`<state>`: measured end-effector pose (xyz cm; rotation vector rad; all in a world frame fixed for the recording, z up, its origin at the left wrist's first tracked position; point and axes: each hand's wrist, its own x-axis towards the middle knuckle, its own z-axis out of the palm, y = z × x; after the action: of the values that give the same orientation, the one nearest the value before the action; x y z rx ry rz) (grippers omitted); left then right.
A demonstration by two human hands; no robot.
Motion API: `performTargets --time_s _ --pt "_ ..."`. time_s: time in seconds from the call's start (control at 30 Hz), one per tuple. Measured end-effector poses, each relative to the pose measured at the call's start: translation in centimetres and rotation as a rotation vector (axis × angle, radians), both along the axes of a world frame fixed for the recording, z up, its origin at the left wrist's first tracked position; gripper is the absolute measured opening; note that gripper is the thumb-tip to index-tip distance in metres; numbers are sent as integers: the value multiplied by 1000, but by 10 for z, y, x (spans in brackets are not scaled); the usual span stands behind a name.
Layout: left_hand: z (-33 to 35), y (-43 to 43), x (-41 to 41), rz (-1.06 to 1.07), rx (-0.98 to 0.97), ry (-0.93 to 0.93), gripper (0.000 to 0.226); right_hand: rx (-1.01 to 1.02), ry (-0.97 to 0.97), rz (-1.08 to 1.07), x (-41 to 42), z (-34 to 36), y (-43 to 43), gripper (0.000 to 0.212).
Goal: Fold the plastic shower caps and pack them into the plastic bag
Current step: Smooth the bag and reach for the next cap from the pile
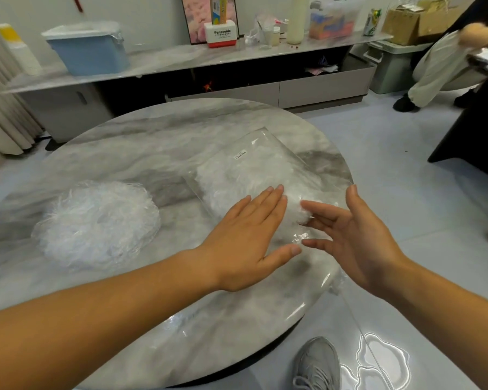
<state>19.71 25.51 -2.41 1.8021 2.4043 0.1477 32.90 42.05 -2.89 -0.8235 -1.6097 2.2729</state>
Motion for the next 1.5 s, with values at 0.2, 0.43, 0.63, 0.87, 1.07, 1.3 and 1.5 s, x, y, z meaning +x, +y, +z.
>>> performTargets --time_s 0.2,0.43,0.63,0.87,1.07,1.3,1.5 --pt "2 -4 -1 -28 4 0 89 -226 128 -137 -16 10 2 79" --pt "4 -8 0 -77 -14 -105 85 -409 165 -175 -46 18 0 87" --pt "2 -15 -8 -52 -17 -168 86 -539 217 -243 -60 25 -6 78" --pt "1 -22 -14 -65 -10 -204 86 -526 174 -340 -38 26 -20 61" --pt "0 -25 -17 -95 21 -242 86 -483 151 -261 -46 28 -19 80" --pt "-2 -29 -20 -106 93 -298 84 -474 135 -166 -75 30 -24 92" --pt "-4 -30 -25 -92 116 -294 83 -520 182 -121 -65 22 -20 83"
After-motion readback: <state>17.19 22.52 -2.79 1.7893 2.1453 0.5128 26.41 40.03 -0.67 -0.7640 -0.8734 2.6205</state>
